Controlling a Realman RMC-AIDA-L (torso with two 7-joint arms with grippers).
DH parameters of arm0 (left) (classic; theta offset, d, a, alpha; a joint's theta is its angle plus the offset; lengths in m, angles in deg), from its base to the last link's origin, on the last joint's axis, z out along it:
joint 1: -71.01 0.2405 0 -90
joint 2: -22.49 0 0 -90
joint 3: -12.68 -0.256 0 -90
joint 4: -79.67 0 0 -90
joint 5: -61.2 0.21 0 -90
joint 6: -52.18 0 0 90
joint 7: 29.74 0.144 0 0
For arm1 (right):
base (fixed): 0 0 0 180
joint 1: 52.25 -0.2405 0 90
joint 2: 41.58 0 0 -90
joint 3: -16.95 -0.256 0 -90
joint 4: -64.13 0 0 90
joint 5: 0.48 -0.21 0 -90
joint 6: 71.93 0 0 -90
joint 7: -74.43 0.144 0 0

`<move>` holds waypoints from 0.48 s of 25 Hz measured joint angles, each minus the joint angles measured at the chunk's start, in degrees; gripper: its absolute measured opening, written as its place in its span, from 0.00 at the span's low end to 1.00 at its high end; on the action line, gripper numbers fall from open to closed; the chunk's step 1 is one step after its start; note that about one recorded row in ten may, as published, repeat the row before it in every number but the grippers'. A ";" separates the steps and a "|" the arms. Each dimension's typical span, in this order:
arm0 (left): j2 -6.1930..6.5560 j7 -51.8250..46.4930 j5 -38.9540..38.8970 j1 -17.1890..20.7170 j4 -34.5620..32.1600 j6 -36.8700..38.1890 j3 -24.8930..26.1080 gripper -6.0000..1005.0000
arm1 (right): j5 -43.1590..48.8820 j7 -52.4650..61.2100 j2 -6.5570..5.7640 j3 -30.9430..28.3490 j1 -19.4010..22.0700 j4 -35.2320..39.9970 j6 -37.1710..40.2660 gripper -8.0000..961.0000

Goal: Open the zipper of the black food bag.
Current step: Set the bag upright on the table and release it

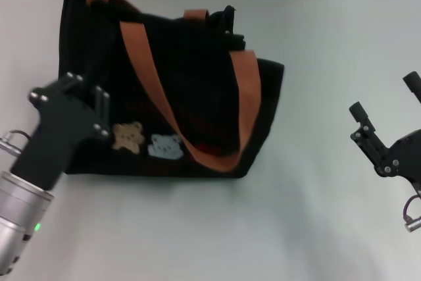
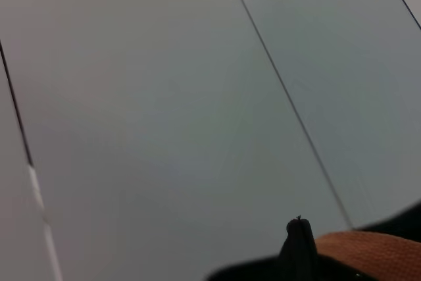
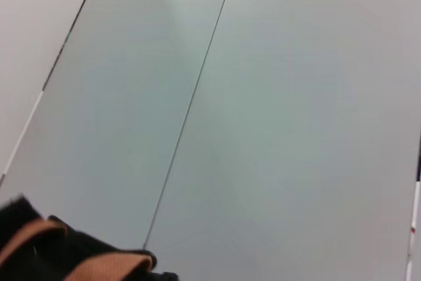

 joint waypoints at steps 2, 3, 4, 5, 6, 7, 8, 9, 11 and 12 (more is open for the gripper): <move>-0.01 -1.57 0.30 -0.42 0.40 -2.49 -2.75 0.10 | 0.21 1.25 -0.07 0.33 -0.18 0.08 0.15 0.76; 0.01 -1.79 0.31 -1.22 1.35 -3.85 -5.35 0.10 | 0.41 1.69 -0.09 0.39 -0.22 0.22 0.27 0.78; 0.01 -1.79 0.31 -1.22 1.35 -3.85 -5.35 0.10 | 0.67 2.32 -0.11 0.40 -0.27 0.44 0.44 0.80; 0.02 -1.88 0.32 -2.15 2.27 -4.96 -7.22 0.10 | 0.96 3.20 -0.12 0.41 -0.29 0.77 0.64 0.80; 0.00 -1.93 0.35 -2.72 2.92 -5.64 -8.36 0.10 | 1.16 3.90 -0.12 0.42 -0.31 1.13 0.84 0.80; -0.01 -1.94 0.40 -3.82 4.15 -7.00 -9.79 0.10 | 1.30 5.04 -0.12 0.41 -0.34 1.57 1.13 0.80; -0.01 -1.94 0.51 -4.60 5.05 -7.89 -10.51 0.10 | 1.44 7.02 -0.12 0.41 -0.38 2.46 1.79 0.79; -0.02 -1.93 0.61 -5.21 5.80 -8.58 -11.03 0.10 | 1.44 7.02 -0.12 0.41 -0.38 2.46 1.79 0.79; -0.01 -1.92 1.29 -6.28 6.66 -9.23 -11.32 0.10 | 1.45 8.94 -0.12 0.40 -0.39 3.37 2.42 0.79; 0.00 -1.92 1.51 -6.63 6.77 -9.34 -11.33 0.10 | 1.45 9.93 -0.13 0.39 -0.39 3.95 2.83 0.79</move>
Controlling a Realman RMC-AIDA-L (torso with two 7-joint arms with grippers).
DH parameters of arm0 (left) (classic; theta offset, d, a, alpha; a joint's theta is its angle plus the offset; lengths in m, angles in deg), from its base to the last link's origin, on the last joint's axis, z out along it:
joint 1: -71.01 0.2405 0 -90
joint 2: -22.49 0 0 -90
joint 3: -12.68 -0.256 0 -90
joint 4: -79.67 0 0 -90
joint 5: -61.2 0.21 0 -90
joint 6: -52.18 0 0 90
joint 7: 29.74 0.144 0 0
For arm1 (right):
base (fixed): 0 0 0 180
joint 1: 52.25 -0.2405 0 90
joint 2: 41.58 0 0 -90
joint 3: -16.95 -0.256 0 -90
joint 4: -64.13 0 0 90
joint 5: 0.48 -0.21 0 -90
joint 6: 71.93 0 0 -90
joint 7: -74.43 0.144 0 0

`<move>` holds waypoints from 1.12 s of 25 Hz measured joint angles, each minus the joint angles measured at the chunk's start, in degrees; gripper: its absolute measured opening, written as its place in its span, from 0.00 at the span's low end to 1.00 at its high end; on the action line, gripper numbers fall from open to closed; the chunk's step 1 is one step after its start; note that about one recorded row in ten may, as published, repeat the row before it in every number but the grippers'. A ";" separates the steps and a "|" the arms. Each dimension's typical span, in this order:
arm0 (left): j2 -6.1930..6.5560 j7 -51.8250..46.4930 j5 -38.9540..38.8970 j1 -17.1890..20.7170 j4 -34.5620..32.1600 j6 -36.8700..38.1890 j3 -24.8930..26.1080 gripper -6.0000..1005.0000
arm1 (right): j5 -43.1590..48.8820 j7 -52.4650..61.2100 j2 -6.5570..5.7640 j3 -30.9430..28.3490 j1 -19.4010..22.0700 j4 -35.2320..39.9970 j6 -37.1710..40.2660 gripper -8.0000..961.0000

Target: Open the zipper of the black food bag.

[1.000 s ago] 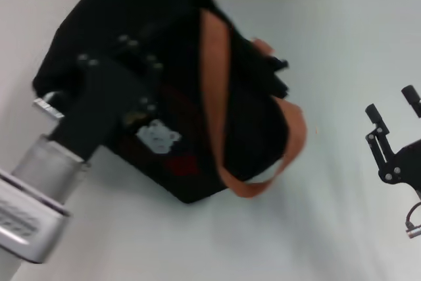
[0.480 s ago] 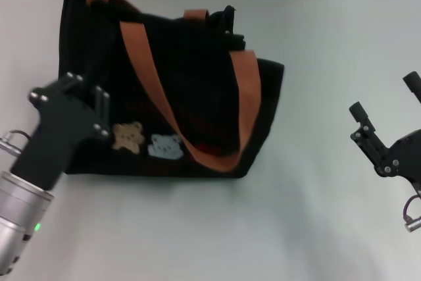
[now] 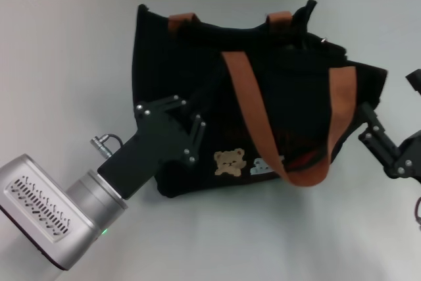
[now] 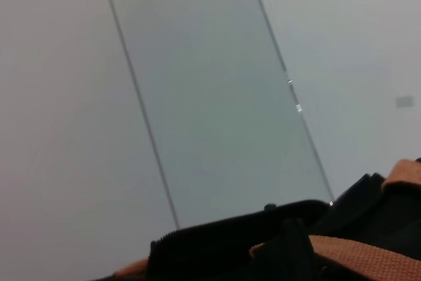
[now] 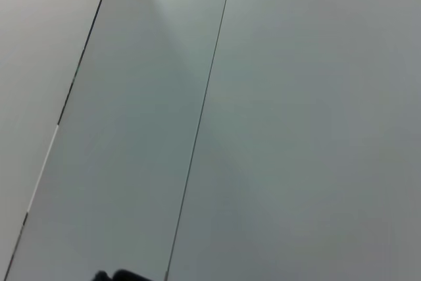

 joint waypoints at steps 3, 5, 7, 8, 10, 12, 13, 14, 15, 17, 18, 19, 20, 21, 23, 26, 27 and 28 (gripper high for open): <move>0.01 -0.38 0.47 -0.61 -0.03 0.07 0.13 0.10 | 0.00 2.80 -0.04 -0.01 0.23 1.82 1.68 0.79; 0.03 -0.74 0.56 -0.29 -0.38 0.42 0.44 0.10 | 0.01 5.00 -0.04 -0.08 0.44 3.18 3.03 0.80; 0.12 -0.79 0.46 0.42 -0.68 0.76 0.64 0.10 | 0.00 6.89 -0.04 -0.22 0.52 4.40 3.70 0.80; 0.21 -0.83 0.37 0.77 -0.79 0.94 0.73 0.10 | 0.00 7.83 -0.04 -0.24 0.53 5.07 3.90 0.80; 0.36 -1.53 0.17 1.93 -1.16 1.73 1.44 0.10 | 0.00 9.65 -0.04 -0.23 0.40 6.30 4.11 0.80; 0.31 -2.90 0.18 3.15 -1.73 2.95 3.05 0.10 | 0.00 10.25 -0.03 -0.22 0.25 6.65 4.43 0.80; 0.30 -3.78 0.20 3.74 -2.11 3.80 4.15 0.10 | 0.00 10.32 -0.02 -0.28 0.24 6.67 4.64 0.80; 0.32 -4.31 0.23 3.96 -2.25 4.49 4.56 0.13 | -0.03 10.32 -0.02 -0.32 0.22 6.70 4.89 0.80; 0.40 -5.10 0.20 4.33 -2.60 5.70 4.96 0.16 | -0.07 10.32 -0.03 -0.37 0.19 6.75 5.05 0.80; 0.51 -7.53 0.10 4.73 -4.00 8.38 5.23 0.22 | -0.20 10.38 -0.03 -0.45 0.07 6.88 5.19 0.80; 0.52 -8.84 0.10 4.84 -4.75 9.50 5.27 0.25 | -0.22 10.43 -0.02 -0.49 -0.01 6.94 5.22 0.80; 0.53 -10.68 0.12 4.90 -5.79 10.74 5.27 0.28 | -0.23 10.47 -0.02 -0.54 -0.11 6.98 5.24 0.80; 0.54 -14.08 0.24 4.93 -7.76 12.66 5.16 0.33 | -0.23 10.51 -0.03 -0.56 -0.20 6.98 5.25 0.80; 0.55 -18.99 0.36 4.83 -10.90 15.19 4.81 0.37 | -0.23 10.75 -0.02 -0.57 -0.32 6.99 5.37 0.80; 0.55 -18.99 0.36 4.83 -10.90 15.19 4.81 0.46 | -0.23 11.14 -0.03 -0.56 -0.35 7.03 5.53 0.80; 0.78 -31.79 0.55 4.10 -20.53 20.97 1.69 0.57 | -0.11 16.99 -0.08 -0.18 -0.79 9.07 6.47 0.80; 0.78 -31.79 0.55 4.10 -20.53 20.97 1.69 0.60 | -0.11 16.99 -0.08 -0.18 -0.79 9.07 6.47 0.80; 0.81 -35.90 0.58 3.77 -23.73 22.66 -0.32 0.63 | 0.15 20.09 -0.07 -0.11 -1.07 10.45 6.65 0.80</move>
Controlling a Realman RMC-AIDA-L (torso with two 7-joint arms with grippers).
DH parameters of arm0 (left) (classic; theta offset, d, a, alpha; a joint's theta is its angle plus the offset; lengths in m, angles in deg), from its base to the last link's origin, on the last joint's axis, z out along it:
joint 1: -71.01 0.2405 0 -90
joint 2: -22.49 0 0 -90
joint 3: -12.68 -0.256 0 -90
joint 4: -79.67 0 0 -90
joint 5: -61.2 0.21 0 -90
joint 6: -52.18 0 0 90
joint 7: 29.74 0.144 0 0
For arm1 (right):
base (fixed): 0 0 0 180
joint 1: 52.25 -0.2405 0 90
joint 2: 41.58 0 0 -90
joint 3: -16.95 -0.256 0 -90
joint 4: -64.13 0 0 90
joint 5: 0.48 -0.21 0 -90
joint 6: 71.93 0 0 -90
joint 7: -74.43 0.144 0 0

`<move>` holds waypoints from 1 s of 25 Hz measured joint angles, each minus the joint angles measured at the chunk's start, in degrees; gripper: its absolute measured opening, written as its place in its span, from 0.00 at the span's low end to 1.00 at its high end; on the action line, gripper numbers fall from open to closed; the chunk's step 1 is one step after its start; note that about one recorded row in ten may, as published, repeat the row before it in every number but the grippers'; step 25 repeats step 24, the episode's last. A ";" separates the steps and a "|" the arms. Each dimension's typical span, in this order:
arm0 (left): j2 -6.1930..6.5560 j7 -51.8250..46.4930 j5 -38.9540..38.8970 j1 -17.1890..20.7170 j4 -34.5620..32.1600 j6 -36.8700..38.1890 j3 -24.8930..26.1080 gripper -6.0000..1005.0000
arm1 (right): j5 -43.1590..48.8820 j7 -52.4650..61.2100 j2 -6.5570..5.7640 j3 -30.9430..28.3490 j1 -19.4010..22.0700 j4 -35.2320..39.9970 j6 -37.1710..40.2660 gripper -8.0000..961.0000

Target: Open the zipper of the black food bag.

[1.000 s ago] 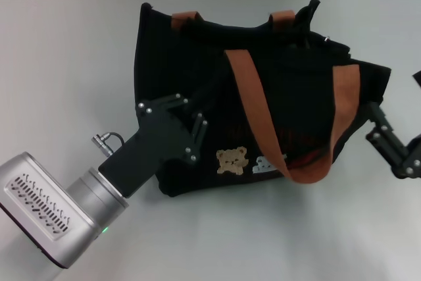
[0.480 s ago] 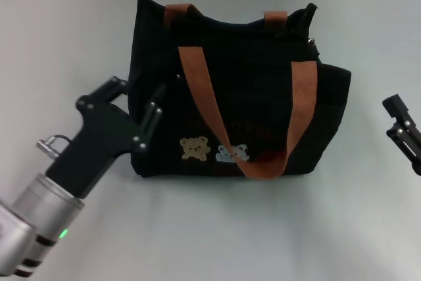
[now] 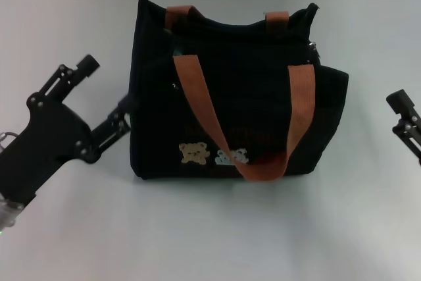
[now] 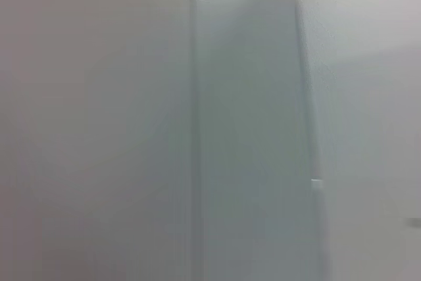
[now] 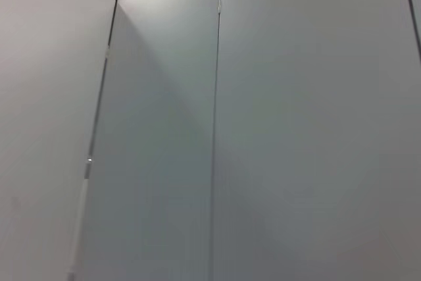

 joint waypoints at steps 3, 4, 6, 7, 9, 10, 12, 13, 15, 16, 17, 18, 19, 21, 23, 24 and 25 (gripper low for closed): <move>0.11 -6.62 0.00 -0.40 -6.16 3.32 -5.04 0.70 | 4.14 13.67 -0.08 0.07 -1.50 8.66 1.73 0.81; 0.11 -6.62 0.00 -0.40 -6.16 3.32 -5.04 0.71 | 4.14 13.67 -0.08 0.07 -1.50 8.66 1.73 0.81; 0.16 -8.53 -0.01 -0.39 -8.25 4.76 -7.15 0.73 | 8.52 20.98 -0.16 0.60 -2.72 13.85 3.70 0.82; 0.31 -13.39 0.02 -0.29 -13.69 7.35 -14.76 0.74 | 11.11 24.38 -0.31 1.70 -3.64 16.59 4.91 0.83; 0.32 -15.86 0.02 -0.40 -15.81 7.31 -18.80 0.77 | 15.76 29.42 -0.62 4.89 -5.34 20.86 6.56 0.86; 0.32 -17.12 0.01 -0.51 -16.82 7.06 -21.31 0.78 | 17.50 31.18 -0.77 6.63 -6.05 22.34 6.93 0.87; 0.21 -19.13 0.02 -0.74 -18.29 6.45 -25.68 0.80 | 19.76 33.28 -0.79 9.77 -6.83 24.41 7.07 0.87; 0.14 -19.83 0.02 -0.87 -18.71 6.25 -27.11 0.81 | 20.26 33.70 -0.63 10.97 -6.97 25.01 6.85 0.87; 0.07 -20.87 0.01 -1.13 -19.20 6.02 -28.98 0.82 | 20.63 33.92 -0.36 12.98 -7.04 25.67 6.14 0.87; 0.07 -21.17 0.01 -1.27 -19.23 5.96 -29.52 0.82 | 20.66 33.96 -0.30 13.66 -7.11 25.74 5.65 0.87; 0.06 -21.37 0.01 -1.36 -19.24 5.93 -29.88 0.82 | 20.68 34.01 -0.27 14.15 -7.20 25.71 5.16 0.87; 0.06 -21.54 0.01 -1.51 -19.28 5.89 -30.07 0.82 | 20.70 34.05 -0.27 14.29 -7.39 25.54 4.61 0.87; 0.07 -21.58 0.00 -1.57 -19.30 5.88 -30.10 0.82 | 20.70 34.05 -0.27 14.29 -7.39 25.54 4.61 0.87; 0.07 -21.70 -0.01 -1.67 -19.33 5.88 -30.21 0.82 | 20.73 34.07 -0.26 14.32 -7.47 25.44 4.29 0.87; 0.11 -22.25 -0.01 -1.81 -19.37 5.94 -30.51 0.82 | 20.76 34.09 -0.24 14.34 -7.53 25.42 4.09 0.87; 0.11 -22.45 0.02 -1.86 -19.38 5.96 -30.58 0.82 | 20.76 34.09 -0.24 14.34 -7.53 25.42 4.09 0.87; 0.11 -22.45 0.02 -1.86 -19.38 5.96 -30.58 0.82 | 20.76 34.09 -0.24 14.34 -7.53 25.42 4.09 0.87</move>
